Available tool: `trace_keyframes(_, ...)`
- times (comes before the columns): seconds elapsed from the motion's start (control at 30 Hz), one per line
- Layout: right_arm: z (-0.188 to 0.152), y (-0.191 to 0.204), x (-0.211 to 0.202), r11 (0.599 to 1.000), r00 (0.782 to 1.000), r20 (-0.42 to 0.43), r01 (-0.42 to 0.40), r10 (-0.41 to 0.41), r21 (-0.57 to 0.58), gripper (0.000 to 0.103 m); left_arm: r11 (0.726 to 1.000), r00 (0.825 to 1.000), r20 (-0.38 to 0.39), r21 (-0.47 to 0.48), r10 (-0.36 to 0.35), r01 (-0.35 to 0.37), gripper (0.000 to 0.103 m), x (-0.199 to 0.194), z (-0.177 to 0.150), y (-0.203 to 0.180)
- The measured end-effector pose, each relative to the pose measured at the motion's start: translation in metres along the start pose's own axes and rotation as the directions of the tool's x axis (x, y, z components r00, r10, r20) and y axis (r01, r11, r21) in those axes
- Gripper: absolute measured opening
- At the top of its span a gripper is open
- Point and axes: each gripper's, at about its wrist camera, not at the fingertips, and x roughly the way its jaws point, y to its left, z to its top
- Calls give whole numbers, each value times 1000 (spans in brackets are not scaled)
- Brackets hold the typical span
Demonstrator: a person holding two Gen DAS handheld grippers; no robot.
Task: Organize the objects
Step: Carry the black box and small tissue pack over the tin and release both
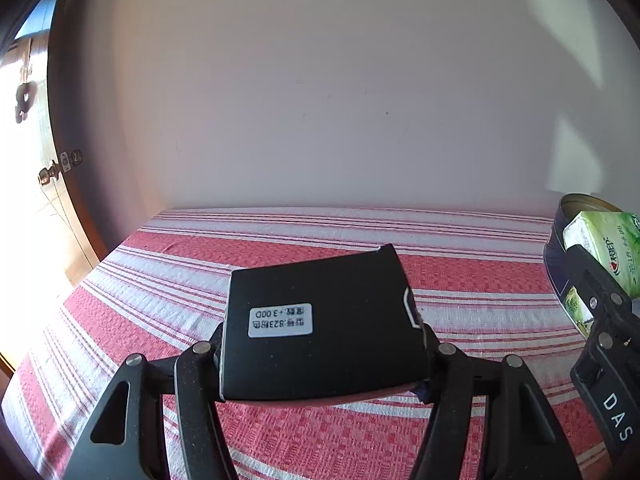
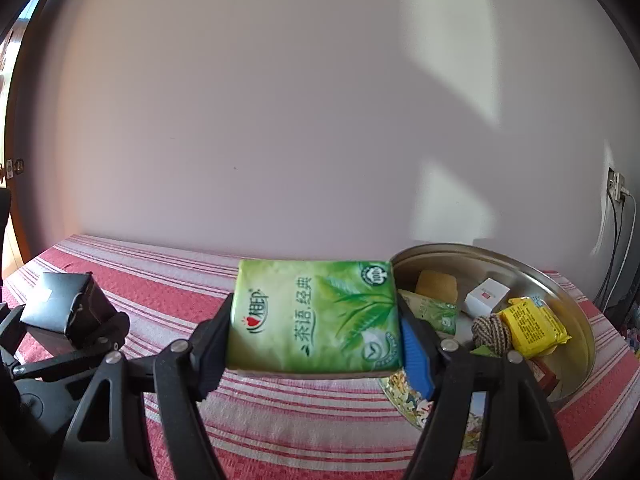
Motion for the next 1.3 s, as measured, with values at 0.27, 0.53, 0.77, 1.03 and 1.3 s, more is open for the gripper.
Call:
trace_keyframes(0.27,-9,-7,-13,1000,1000,-1,-3,3,-4,73,1000,1000,7,-22,5,-5,65,1,-5,9)
trace_keyframes(0.53,-12,-10,-24,1000,1000,16,-7,8,-29,73,999,1000,7,-40,1,0,65,-4,-14,5)
trace_keyframes(0.77,-16,-28,-30,1000,1000,22,-11,11,-22,73,999,1000,6,-45,-26,26,65,-8,-20,4)
trace_keyframes(1.03,-17,-46,-37,1000,999,40,-7,7,-18,73,997,998,3,-40,-58,58,65,-23,-21,-29)
trace_keyframes(1.3,-14,-66,-43,1000,997,78,12,-11,-11,73,996,996,21,-30,-84,85,65,-31,-18,-50)
